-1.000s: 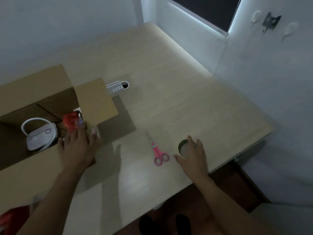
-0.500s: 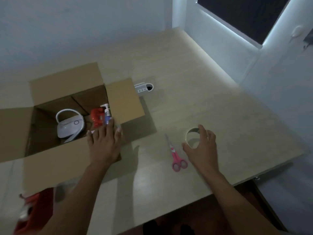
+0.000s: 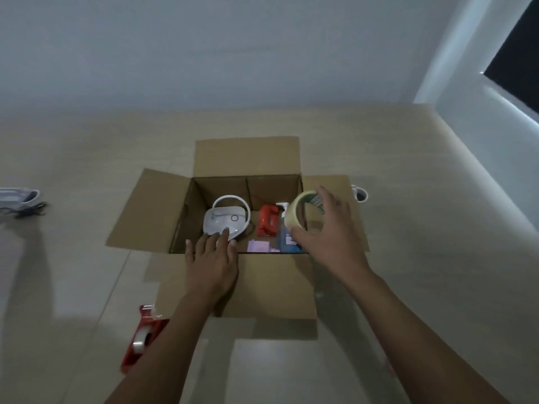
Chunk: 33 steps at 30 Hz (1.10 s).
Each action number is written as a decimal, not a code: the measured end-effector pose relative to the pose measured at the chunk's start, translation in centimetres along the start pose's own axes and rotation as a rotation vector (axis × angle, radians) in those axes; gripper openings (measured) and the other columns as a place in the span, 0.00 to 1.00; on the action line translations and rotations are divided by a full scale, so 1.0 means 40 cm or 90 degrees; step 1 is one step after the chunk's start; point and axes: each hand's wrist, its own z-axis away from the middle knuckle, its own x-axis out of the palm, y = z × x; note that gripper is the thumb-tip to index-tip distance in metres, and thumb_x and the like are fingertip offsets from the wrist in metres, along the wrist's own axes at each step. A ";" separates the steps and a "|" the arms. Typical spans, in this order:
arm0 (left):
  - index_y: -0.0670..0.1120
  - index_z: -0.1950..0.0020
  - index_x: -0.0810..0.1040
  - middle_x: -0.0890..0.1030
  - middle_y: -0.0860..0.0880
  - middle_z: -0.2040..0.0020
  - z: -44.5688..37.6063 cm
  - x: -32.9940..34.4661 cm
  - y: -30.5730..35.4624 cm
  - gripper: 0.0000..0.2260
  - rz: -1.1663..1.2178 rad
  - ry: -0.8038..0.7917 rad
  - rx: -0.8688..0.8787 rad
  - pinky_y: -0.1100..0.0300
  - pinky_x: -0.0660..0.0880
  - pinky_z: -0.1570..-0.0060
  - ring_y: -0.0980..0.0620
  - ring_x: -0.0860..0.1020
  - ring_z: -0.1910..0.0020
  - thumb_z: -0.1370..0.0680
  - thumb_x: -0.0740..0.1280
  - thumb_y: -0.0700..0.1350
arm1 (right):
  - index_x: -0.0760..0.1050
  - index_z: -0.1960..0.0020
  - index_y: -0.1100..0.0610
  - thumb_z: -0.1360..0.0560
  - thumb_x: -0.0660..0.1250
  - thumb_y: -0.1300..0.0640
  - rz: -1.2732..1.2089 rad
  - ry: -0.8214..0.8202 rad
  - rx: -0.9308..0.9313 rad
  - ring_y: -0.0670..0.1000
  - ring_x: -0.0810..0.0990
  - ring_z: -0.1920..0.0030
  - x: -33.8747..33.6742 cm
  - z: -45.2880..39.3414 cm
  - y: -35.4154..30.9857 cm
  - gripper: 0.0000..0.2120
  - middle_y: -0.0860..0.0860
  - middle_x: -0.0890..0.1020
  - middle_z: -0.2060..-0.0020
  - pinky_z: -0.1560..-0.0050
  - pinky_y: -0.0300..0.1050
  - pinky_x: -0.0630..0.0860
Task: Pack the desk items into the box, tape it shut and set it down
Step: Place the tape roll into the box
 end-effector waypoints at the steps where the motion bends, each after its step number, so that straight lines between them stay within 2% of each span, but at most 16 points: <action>1: 0.50 0.24 0.67 0.73 0.48 0.28 -0.012 -0.004 -0.025 0.25 0.004 0.005 -0.014 0.41 0.50 0.25 0.45 0.64 0.25 0.17 0.46 0.56 | 0.54 0.21 0.47 0.30 0.75 0.42 -0.003 -0.026 -0.008 0.52 0.66 0.28 0.030 -0.016 -0.022 0.45 0.50 0.63 0.26 0.39 0.45 0.68; 3: 0.48 0.29 0.73 0.79 0.45 0.34 -0.035 -0.015 -0.077 0.23 -0.001 0.034 -0.026 0.42 0.57 0.27 0.43 0.72 0.31 0.17 0.48 0.53 | 0.52 0.20 0.50 0.31 0.75 0.41 -0.009 -0.073 -0.014 0.51 0.65 0.28 0.100 -0.051 -0.060 0.48 0.50 0.62 0.25 0.37 0.44 0.66; 5: 0.46 0.45 0.75 0.84 0.43 0.53 -0.051 -0.022 -0.126 0.19 0.006 0.070 -0.014 0.44 0.66 0.34 0.40 0.81 0.48 0.19 0.47 0.52 | 0.56 0.22 0.53 0.34 0.76 0.39 -0.012 -0.117 -0.020 0.52 0.67 0.29 0.171 -0.083 -0.087 0.48 0.51 0.65 0.27 0.36 0.44 0.67; 6: 0.47 0.52 0.71 0.82 0.43 0.62 -0.055 -0.027 -0.147 0.15 0.022 0.076 -0.003 0.45 0.69 0.37 0.40 0.81 0.57 0.19 0.47 0.51 | 0.61 0.25 0.52 0.35 0.76 0.38 -0.015 -0.139 -0.021 0.52 0.69 0.31 0.210 -0.099 -0.093 0.46 0.51 0.68 0.30 0.36 0.46 0.70; 8: 0.51 0.57 0.64 0.79 0.46 0.69 -0.061 -0.035 -0.171 0.11 0.068 0.060 0.042 0.45 0.71 0.39 0.40 0.80 0.64 0.17 0.50 0.51 | 0.67 0.32 0.49 0.38 0.77 0.38 -0.025 -0.180 -0.019 0.50 0.72 0.38 0.271 -0.124 -0.101 0.39 0.50 0.71 0.39 0.41 0.48 0.74; 10: 0.52 0.58 0.63 0.76 0.48 0.71 -0.067 -0.037 -0.193 0.10 0.092 0.030 0.095 0.46 0.70 0.37 0.42 0.80 0.63 0.17 0.53 0.51 | 0.67 0.34 0.45 0.39 0.77 0.38 -0.005 -0.230 -0.032 0.48 0.70 0.41 0.325 -0.144 -0.106 0.38 0.49 0.70 0.42 0.45 0.47 0.72; 13: 0.53 0.58 0.63 0.65 0.56 0.73 -0.071 -0.037 -0.215 0.11 0.103 0.013 0.132 0.48 0.65 0.30 0.45 0.79 0.63 0.16 0.55 0.49 | 0.66 0.33 0.40 0.38 0.77 0.36 0.035 -0.305 -0.084 0.48 0.71 0.41 0.397 -0.163 -0.101 0.38 0.48 0.72 0.42 0.47 0.45 0.71; 16: 0.53 0.58 0.62 0.63 0.57 0.73 -0.072 -0.035 -0.219 0.11 0.122 0.014 0.140 0.50 0.64 0.29 0.46 0.78 0.64 0.16 0.53 0.51 | 0.66 0.32 0.39 0.39 0.72 0.27 0.073 -0.363 -0.125 0.51 0.75 0.38 0.461 -0.180 -0.091 0.40 0.45 0.76 0.38 0.41 0.50 0.76; 19: 0.53 0.57 0.62 0.63 0.57 0.73 -0.069 -0.033 -0.216 0.12 0.133 0.025 0.146 0.50 0.65 0.31 0.45 0.78 0.64 0.18 0.48 0.55 | 0.63 0.30 0.42 0.38 0.66 0.24 0.145 -0.416 -0.150 0.57 0.72 0.34 0.504 -0.206 -0.092 0.42 0.51 0.75 0.36 0.37 0.56 0.74; 21: 0.53 0.57 0.63 0.64 0.56 0.72 -0.071 -0.032 -0.219 0.11 0.128 0.026 0.145 0.51 0.64 0.31 0.46 0.77 0.65 0.18 0.48 0.55 | 0.60 0.27 0.42 0.35 0.65 0.27 0.209 -0.453 -0.158 0.61 0.70 0.33 0.520 -0.221 -0.100 0.41 0.54 0.72 0.34 0.37 0.57 0.73; 23: 0.52 0.57 0.63 0.63 0.57 0.72 -0.071 -0.030 -0.221 0.12 0.121 0.027 0.143 0.52 0.64 0.32 0.46 0.77 0.66 0.18 0.48 0.55 | 0.58 0.26 0.42 0.30 0.69 0.38 0.254 -0.480 -0.162 0.63 0.70 0.34 0.538 -0.232 -0.097 0.36 0.54 0.70 0.33 0.39 0.57 0.73; 27: 0.52 0.56 0.61 0.64 0.55 0.72 -0.073 -0.021 -0.219 0.11 0.109 0.042 0.138 0.51 0.65 0.32 0.46 0.76 0.67 0.18 0.48 0.54 | 0.61 0.26 0.45 0.25 0.71 0.49 0.294 -0.496 -0.188 0.64 0.69 0.37 0.564 -0.243 -0.090 0.31 0.55 0.68 0.33 0.40 0.60 0.73; 31: 0.52 0.56 0.61 0.66 0.54 0.71 -0.063 -0.001 -0.215 0.09 0.072 0.104 0.118 0.50 0.69 0.34 0.48 0.72 0.71 0.16 0.52 0.49 | 0.66 0.29 0.45 0.23 0.65 0.62 0.285 -0.523 -0.187 0.62 0.71 0.40 0.594 -0.237 -0.068 0.26 0.56 0.68 0.38 0.40 0.57 0.73; 33: 0.53 0.56 0.61 0.65 0.55 0.71 -0.061 0.005 -0.207 0.09 0.052 0.144 0.103 0.50 0.71 0.35 0.50 0.67 0.72 0.16 0.55 0.47 | 0.67 0.30 0.41 0.22 0.62 0.61 0.259 -0.537 -0.162 0.62 0.70 0.39 0.608 -0.233 -0.054 0.24 0.55 0.69 0.39 0.38 0.58 0.72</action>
